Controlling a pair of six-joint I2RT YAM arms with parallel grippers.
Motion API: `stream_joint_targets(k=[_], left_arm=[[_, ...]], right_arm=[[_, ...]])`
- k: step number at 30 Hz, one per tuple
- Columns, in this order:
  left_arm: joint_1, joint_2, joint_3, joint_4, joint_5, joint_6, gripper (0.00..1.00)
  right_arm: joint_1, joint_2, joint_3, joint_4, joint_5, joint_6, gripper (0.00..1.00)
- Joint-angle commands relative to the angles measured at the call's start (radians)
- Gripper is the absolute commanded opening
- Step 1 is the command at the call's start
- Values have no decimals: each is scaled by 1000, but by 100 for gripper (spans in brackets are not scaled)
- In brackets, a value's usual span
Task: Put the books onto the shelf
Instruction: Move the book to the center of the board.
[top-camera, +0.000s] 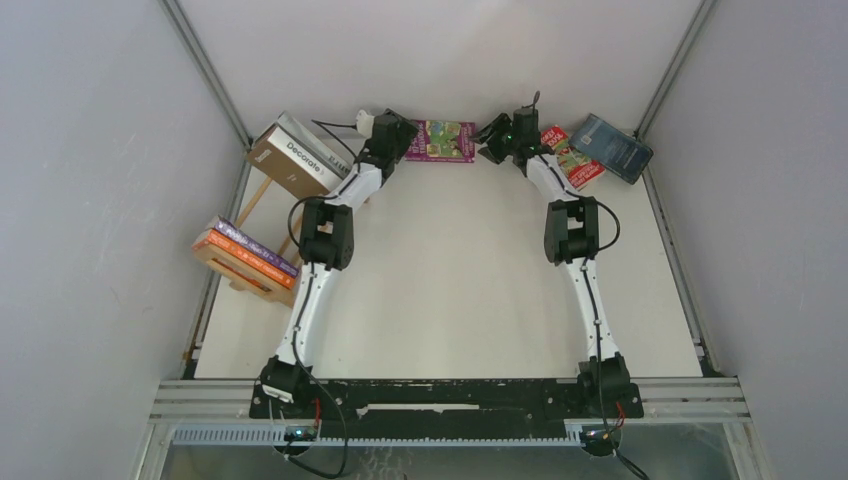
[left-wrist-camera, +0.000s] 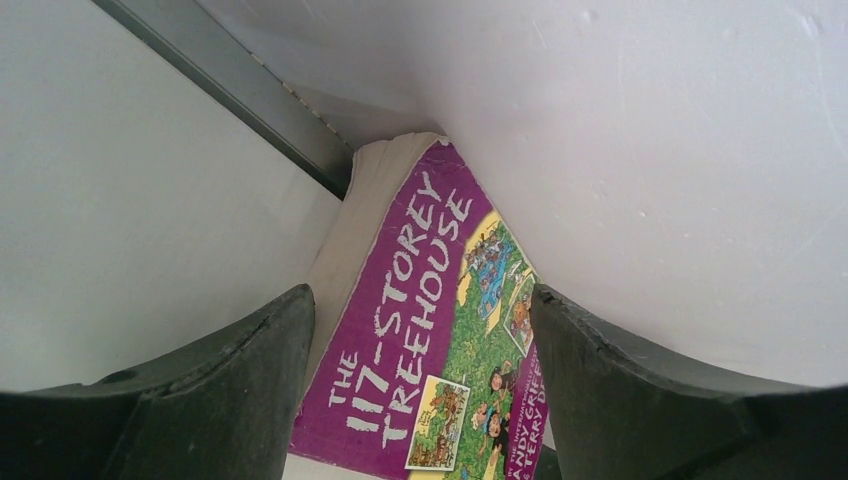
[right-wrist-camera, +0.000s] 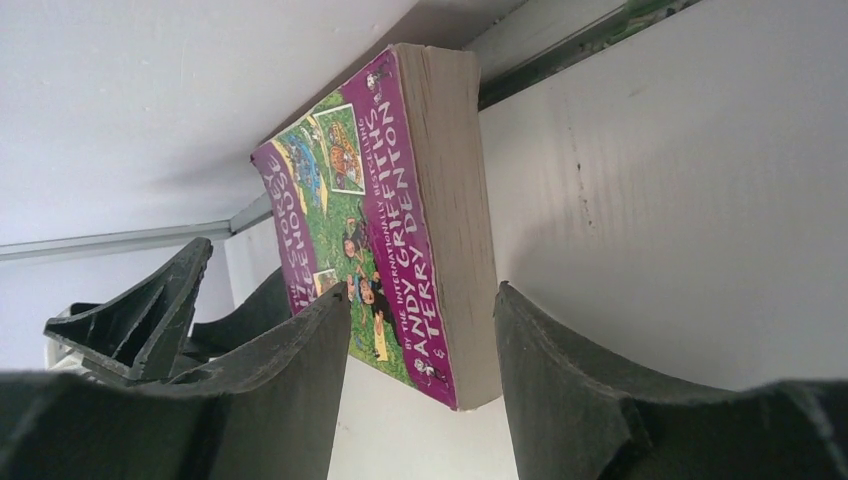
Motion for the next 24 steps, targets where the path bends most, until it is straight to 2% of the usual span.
stream_joint_targets(k=[1,18,24], left_arm=[[9,0,81,64,39,-6,82],[15,22,103,63,248,18,80],[4,3,60,46,320,39,80]], right_arm=[[-13,17,63,64,-45,60,62],[1,44,53,107,-235,153,61],[12,24,20,116,-279,157,61]])
